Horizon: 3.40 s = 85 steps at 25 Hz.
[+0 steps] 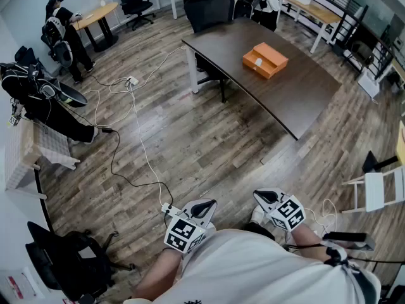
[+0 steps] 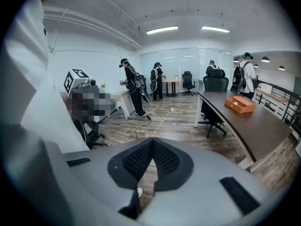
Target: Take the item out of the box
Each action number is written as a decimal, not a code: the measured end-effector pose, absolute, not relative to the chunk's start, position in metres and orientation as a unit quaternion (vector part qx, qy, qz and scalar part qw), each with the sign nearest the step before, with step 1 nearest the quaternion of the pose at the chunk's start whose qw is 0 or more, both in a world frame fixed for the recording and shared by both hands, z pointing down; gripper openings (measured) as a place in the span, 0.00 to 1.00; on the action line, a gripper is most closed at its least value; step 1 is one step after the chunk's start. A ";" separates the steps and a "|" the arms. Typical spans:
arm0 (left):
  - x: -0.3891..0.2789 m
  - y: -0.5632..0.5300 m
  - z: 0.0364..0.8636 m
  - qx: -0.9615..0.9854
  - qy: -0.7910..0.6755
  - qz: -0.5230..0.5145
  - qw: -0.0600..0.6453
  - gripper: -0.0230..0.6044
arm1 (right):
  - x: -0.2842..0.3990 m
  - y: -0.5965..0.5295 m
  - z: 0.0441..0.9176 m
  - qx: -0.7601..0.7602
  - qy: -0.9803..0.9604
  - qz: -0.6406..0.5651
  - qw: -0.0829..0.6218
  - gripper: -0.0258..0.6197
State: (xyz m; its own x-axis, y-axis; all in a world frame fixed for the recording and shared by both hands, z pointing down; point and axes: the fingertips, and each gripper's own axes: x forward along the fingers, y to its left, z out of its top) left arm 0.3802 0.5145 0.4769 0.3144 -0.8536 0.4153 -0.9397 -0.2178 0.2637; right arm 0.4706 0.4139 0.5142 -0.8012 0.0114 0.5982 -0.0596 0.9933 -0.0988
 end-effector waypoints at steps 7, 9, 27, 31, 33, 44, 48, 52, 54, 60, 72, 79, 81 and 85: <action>0.370 0.519 0.491 0.780 -0.570 0.084 0.243 0.06 | 0.459 0.422 0.519 0.005 -0.942 0.049 0.331 0.04; 0.370 0.507 0.493 0.784 -0.565 0.080 0.245 0.06 | 0.461 0.413 0.520 0.012 -0.941 0.050 0.335 0.04; 0.278 0.251 0.460 0.779 -0.574 0.127 0.217 0.06 | 0.344 0.167 0.536 -0.007 -0.951 0.072 0.299 0.05; 0.266 0.212 0.461 0.783 -0.566 0.117 0.229 0.09 | 0.327 0.130 0.550 -0.004 -0.947 0.090 0.308 0.19; 0.256 0.196 0.463 0.786 -0.562 0.111 0.233 0.10 | 0.316 0.114 0.552 0.002 -0.947 0.091 0.307 0.17; 0.115 0.095 0.480 0.811 -0.529 0.086 0.234 0.07 | 0.206 0.012 0.563 0.074 -0.934 0.111 0.332 0.16; 0.049 0.057 0.467 0.836 -0.494 0.095 0.220 0.06 | 0.152 -0.028 0.552 0.118 -0.928 0.108 0.336 0.13; -0.011 0.035 0.469 0.854 -0.464 0.104 0.210 0.05 | 0.105 -0.063 0.563 0.156 -0.918 0.111 0.348 0.13; -0.038 0.028 0.478 0.857 -0.455 0.120 0.211 0.05 | 0.086 -0.078 0.570 0.174 -0.913 0.114 0.352 0.13; -0.080 -0.002 0.490 0.856 -0.452 0.117 0.223 0.05 | 0.069 -0.141 0.574 0.234 -0.894 0.140 0.356 0.14; -0.137 -0.141 0.467 0.840 -0.484 0.125 0.213 0.05 | 0.058 -0.369 0.599 0.330 -0.854 0.197 0.350 0.23; -0.143 -0.222 0.472 0.829 -0.495 0.132 0.223 0.05 | 0.054 -0.458 0.653 0.337 -0.827 0.247 0.376 0.30; -0.140 -0.239 0.473 0.827 -0.495 0.138 0.226 0.05 | 0.054 -0.470 0.666 0.332 -0.821 0.260 0.386 0.32; -0.139 -0.262 0.479 0.820 -0.500 0.150 0.235 0.05 | 0.057 -0.485 0.692 0.333 -0.804 0.277 0.408 0.35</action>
State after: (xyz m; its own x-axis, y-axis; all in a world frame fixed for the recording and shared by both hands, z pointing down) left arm -0.1387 -0.2622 0.4786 0.4546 -0.7500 0.4804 -0.8906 -0.3890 0.2355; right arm 0.0575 -0.4850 0.6919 -0.4452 -0.3087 0.8405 -0.7612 0.6248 -0.1737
